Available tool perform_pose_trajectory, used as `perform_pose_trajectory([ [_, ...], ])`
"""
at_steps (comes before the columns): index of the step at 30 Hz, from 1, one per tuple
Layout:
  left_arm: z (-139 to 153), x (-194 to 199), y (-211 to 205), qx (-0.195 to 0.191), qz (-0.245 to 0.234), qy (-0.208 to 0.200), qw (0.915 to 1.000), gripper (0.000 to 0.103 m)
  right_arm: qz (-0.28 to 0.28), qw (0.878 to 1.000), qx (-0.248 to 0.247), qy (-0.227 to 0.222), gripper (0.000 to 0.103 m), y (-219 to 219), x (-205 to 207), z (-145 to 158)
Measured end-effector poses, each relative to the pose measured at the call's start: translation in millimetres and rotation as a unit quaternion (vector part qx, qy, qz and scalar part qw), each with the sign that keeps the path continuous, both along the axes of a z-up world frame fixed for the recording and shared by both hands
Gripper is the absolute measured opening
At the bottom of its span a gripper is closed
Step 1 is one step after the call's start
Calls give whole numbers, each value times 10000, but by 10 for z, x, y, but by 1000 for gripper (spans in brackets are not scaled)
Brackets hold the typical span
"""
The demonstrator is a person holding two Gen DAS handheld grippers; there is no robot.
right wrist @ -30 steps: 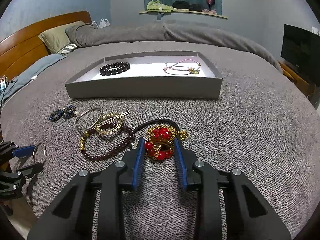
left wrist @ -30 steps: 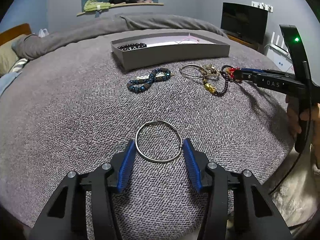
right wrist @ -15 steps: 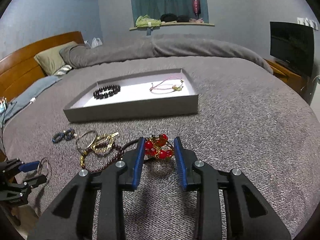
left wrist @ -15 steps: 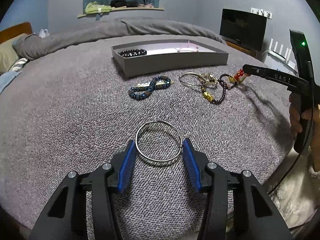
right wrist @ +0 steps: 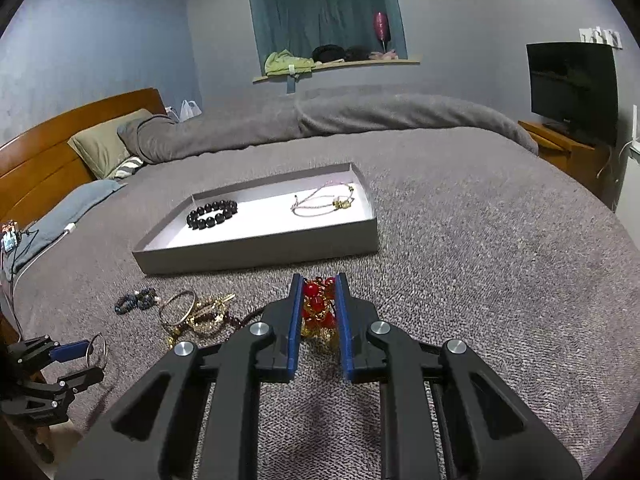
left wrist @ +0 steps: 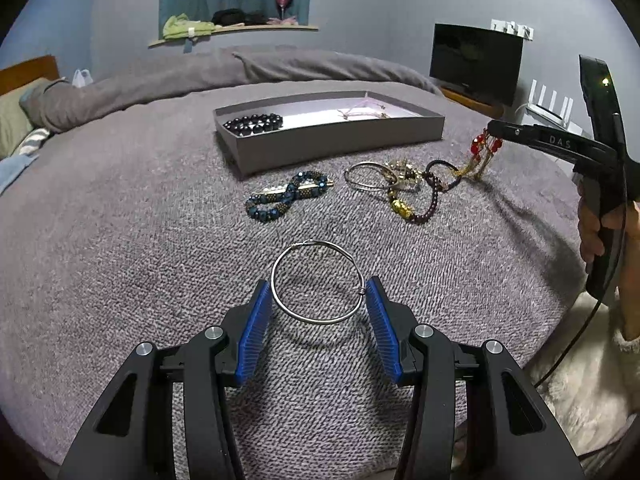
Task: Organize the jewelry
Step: 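Carry the silver hoop and red bead charm into the box with both grippers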
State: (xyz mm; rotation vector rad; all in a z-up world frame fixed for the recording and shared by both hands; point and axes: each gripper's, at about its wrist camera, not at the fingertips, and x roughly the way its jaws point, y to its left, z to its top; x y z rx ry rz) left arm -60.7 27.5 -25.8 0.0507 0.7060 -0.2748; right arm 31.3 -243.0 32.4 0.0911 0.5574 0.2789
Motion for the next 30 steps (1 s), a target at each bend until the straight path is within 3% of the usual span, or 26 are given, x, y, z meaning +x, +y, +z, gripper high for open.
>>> perform_pose_trajectory([
  [11,386,315,15,3,-22,-182,9998,50,-39,9995,47,-322,16,41,102,394],
  [20,766,958,-24,-102,119,-490,9987,50,-102,9987,52,-504,16,191,537,673],
  [25,801,1455,9,-320,274,-335,9986,50,-209,9980,264,-535,16,204,872,764],
  [30,660,1881,-35,-259,363,-22,9990,50,-218,9985,322,-380,16,222,1175,680],
])
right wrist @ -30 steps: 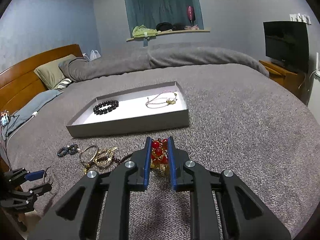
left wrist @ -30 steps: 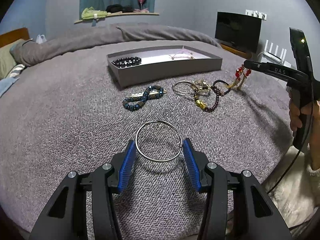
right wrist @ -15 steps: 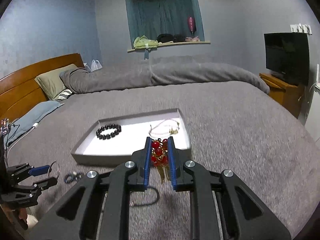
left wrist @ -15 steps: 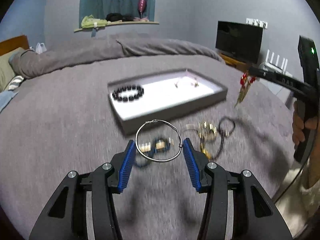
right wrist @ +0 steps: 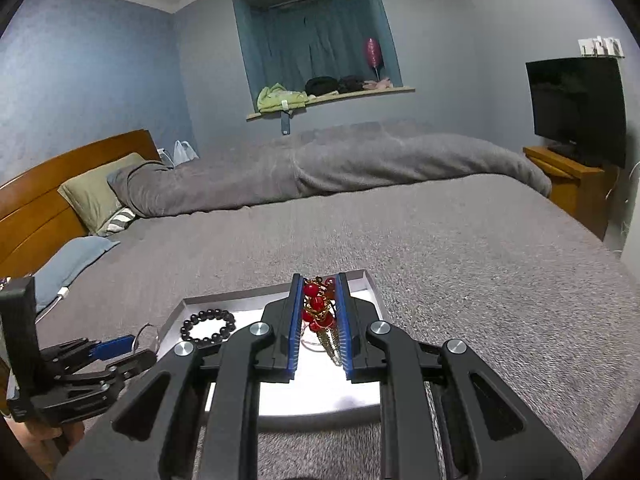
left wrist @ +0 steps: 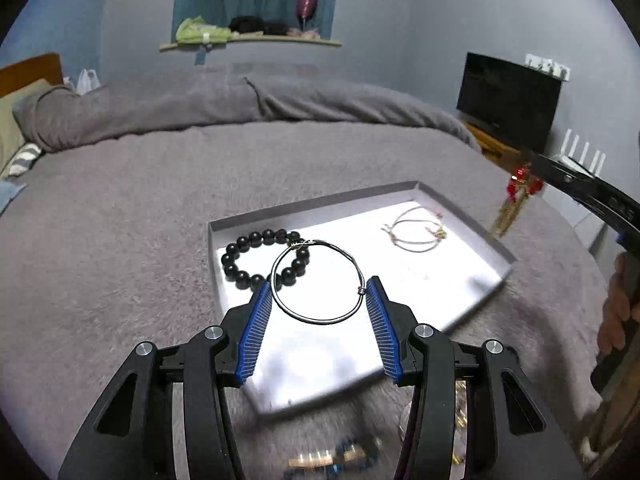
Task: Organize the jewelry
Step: 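Carry the silver hoop and red bead charm into the box with both grippers, then open both grippers to release the hoop and charm in the box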
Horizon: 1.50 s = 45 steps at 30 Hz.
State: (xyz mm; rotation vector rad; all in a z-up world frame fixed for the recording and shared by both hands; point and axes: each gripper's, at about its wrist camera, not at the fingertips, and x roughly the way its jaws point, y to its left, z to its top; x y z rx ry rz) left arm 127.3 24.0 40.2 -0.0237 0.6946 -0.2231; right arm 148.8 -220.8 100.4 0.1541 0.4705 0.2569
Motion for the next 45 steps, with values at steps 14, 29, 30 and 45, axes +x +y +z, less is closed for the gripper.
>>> perform_pose_trajectory([
  [14,-330,252,158,-12,-33,735,9973,50,148,9924,-421,1146,16,121,382,-691],
  [29,-422,593,33,766,-144,1091,9910,51,132,9894,-683,1272,16,210,413,-830],
  [30,-427,603,35,794,-134,1089,9908,53,121,9894,-684,1276,16,210,418,-835],
  [45,-374,531,-18,422,-51,843,9955,84,151,9897,-624,1276,20,206,418,-850],
])
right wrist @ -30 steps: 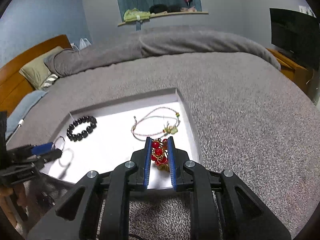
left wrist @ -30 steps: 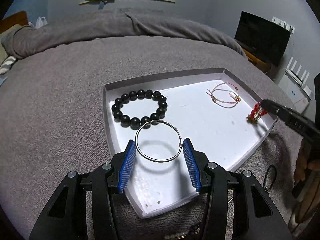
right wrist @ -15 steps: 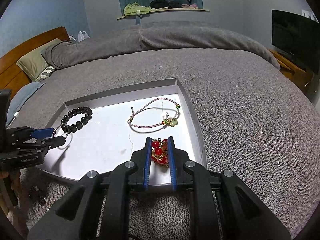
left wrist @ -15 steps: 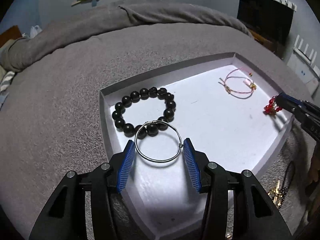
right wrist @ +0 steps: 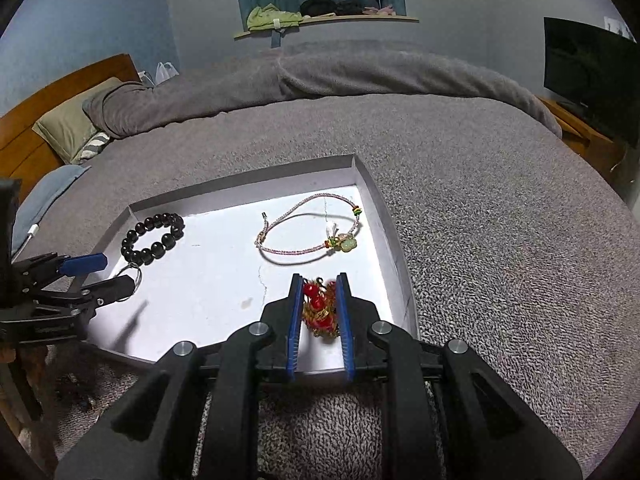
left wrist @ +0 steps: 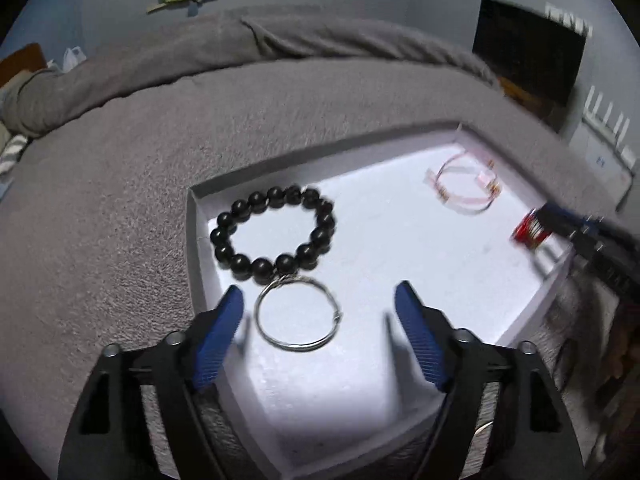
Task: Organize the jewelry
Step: 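Open both grippers to release the hoop and charm in the box, then move both tools back toward the remaining bracelets beside the box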
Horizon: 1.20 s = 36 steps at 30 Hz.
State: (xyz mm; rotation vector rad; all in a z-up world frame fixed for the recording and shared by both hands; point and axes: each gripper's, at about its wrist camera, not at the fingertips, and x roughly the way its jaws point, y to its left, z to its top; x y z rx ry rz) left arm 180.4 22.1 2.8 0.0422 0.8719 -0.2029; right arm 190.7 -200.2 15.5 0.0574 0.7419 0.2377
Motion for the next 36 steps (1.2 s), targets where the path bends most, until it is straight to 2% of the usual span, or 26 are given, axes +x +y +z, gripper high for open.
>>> perform_pose_trajectory([
  [2,51,-43,-2,38,169,-150,9997,88,3,10000,54,-55,37,-12,-23,22],
  [4,93,-75,8,-40,236,-234,9994,89,5,9999,75,-134,45,-14,-51,49],
  [7,121,-106,27,-114,317,-259,9991,89,39,9996,165,-218,67,-21,-77,92],
  [14,233,-264,30,96,297,-646,9974,89,8,9993,207,-321,86,-32,-121,147],
  [21,281,-368,-19,230,326,-829,9958,89,-82,9989,150,-438,97,-53,-180,199],
  [29,327,-581,-23,316,352,-966,9942,89,-198,9981,131,-575,97,-108,-311,264],
  [36,401,-828,-35,334,400,-1284,9904,91,-184,9971,113,-726,97,-113,-494,327],
])
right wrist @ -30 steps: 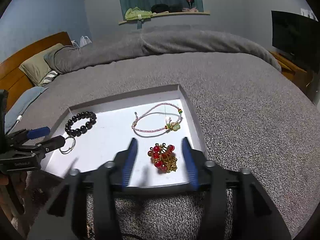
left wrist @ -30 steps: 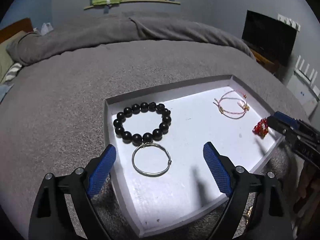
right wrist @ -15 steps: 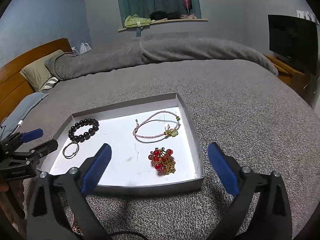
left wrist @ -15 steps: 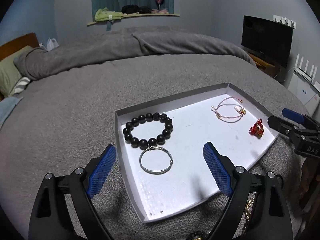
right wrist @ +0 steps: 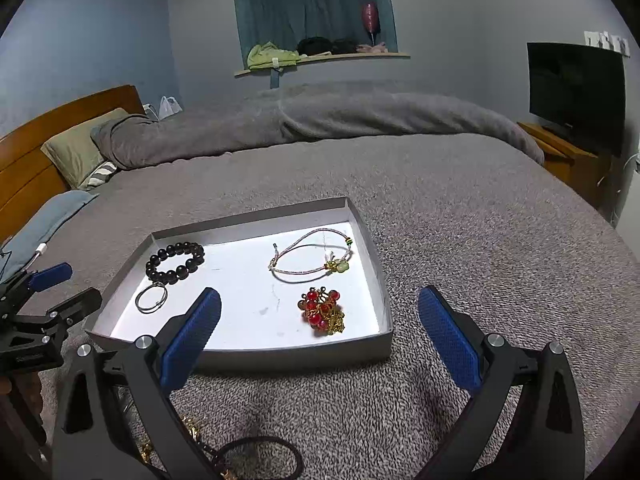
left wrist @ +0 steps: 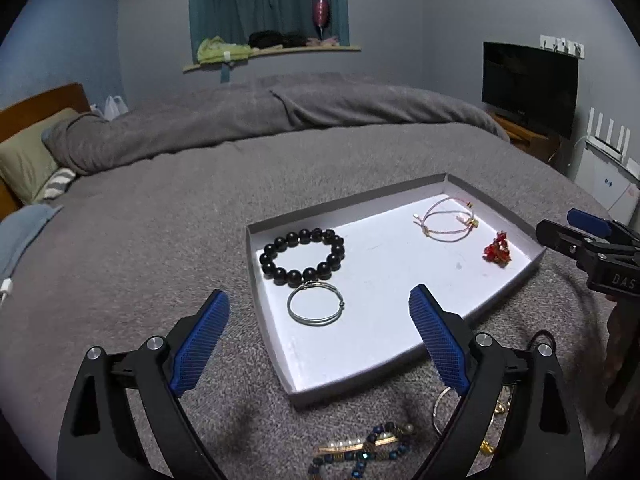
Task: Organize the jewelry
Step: 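Move both tools back toward the remaining bracelets beside the box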
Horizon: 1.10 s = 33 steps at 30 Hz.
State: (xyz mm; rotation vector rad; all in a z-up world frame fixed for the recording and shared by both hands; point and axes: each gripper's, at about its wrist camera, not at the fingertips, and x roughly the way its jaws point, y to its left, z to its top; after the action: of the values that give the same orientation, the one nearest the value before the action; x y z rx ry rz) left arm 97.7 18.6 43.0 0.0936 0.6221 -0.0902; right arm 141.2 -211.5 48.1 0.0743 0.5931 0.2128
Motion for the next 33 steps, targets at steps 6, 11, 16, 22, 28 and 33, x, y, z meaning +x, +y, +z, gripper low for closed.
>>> perform_pose_trajectory([
  [6,-27,-211,65,-79,49,-88,9999,93,-18,10000,55,-52,97,-22,-116,12],
  [11,-95,-401,146,-12,170,-165,9997,93,-1,9999,88,-105,98,-29,-212,29],
  [16,-224,-588,221,-27,164,-92,9998,93,41,9999,80,-129,97,-18,-348,30],
  [22,-432,-781,270,6,27,171,9998,93,45,9998,-101,-163,97,-32,-556,-24],
  [28,-589,-941,332,-219,-106,389,9989,93,211,9996,-203,-20,97,-17,-752,-140],
  [33,-629,-992,300,-158,-243,358,9989,93,326,9988,-352,102,97,-10,-895,-249],
])
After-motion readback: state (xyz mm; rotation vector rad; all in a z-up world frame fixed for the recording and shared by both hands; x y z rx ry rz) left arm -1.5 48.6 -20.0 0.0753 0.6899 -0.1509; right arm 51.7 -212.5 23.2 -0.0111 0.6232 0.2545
